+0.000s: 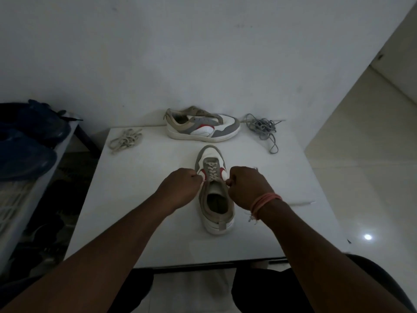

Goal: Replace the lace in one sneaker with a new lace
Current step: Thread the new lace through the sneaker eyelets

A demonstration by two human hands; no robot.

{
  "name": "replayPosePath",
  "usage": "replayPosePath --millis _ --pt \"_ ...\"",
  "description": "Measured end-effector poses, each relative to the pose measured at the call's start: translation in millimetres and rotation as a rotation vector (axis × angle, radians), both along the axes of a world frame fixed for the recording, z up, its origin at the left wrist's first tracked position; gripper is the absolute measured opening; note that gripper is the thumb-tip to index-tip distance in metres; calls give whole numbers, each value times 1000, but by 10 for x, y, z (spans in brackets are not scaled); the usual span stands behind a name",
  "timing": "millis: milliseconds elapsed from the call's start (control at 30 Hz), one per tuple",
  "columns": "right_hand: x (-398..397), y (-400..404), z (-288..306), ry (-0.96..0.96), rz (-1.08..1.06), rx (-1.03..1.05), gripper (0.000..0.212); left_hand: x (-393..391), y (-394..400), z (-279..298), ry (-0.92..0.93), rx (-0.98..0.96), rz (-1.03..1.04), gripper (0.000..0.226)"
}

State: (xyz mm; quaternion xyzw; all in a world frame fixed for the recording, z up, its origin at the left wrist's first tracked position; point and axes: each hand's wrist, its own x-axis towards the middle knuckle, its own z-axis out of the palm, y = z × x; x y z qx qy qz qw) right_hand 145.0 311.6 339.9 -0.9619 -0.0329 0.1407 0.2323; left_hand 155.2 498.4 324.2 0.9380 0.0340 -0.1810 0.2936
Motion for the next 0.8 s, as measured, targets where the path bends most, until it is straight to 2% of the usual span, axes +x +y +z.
replayPosePath --millis 100,233,367,433,500,567,633,700,800 --pt "-25 -18 58 19 -51 -8 17 -55 24 26 -53 50 20 39" --pt "-76 -41 32 23 -106 -35 9 -157 53 -8 -32 51 44 38" --pt "-118 -38 -93 15 -181 56 17 -260 60 108 80 -83 136 37" --pt "-161 -27 -114 70 -246 184 24 -372 49 191 155 -279 280 37" --pt "-233 14 -28 173 -346 412 35 -518 6 340 259 -436 374 28" --pt "-305 57 96 365 -462 654 42 -653 -66 486 300 -560 354 19" --pt "-404 91 184 590 -569 947 45 -775 -137 602 253 -651 285 19" --pt "-566 157 259 691 -602 1122 38 -925 -194 679 206 -667 192 22" --pt "-758 283 343 626 -640 1142 26 -1077 -204 733 203 -510 -1 18"
